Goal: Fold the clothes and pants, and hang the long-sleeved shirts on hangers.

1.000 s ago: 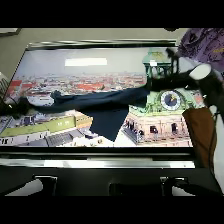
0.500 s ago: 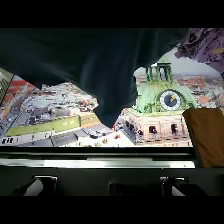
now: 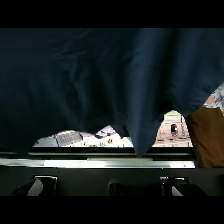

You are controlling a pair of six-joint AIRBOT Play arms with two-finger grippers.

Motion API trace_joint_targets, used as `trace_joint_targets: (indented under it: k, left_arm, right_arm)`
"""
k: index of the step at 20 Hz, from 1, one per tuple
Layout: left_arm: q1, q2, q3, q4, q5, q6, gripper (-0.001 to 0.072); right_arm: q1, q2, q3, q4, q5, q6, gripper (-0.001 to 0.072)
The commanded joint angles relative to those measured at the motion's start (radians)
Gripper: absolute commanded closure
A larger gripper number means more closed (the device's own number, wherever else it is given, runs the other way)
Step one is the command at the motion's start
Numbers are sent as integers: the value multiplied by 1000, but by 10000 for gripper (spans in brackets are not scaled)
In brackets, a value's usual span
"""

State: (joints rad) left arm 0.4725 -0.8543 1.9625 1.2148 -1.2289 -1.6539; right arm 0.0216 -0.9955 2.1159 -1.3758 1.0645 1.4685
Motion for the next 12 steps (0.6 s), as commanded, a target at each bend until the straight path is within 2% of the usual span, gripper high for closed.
trace_joint_targets:
  k: [1, 3, 5, 8, 12]
  left_arm:
    - [-12, -89, -93, -65, -13, 15, 693]
    - [-64, -205, -171, -59, -9, 36, 694]
    - [-124, -341, -232, -19, 40, 42, 694]
    - [-217, -555, -261, 106, 193, 42, 694]
    - [-304, -806, -261, 118, 348, 38, 694]
  right_arm:
    - [0, -145, 1, 11, 27, 32, 687]
    - [0, -298, 1, 11, 68, 38, 687]
    - [0, -466, 1, 8, 70, 96, 687]
    - [2, -686, 1, 32, -6, 138, 687]
    - [2, -882, -51, 156, -116, 146, 687]
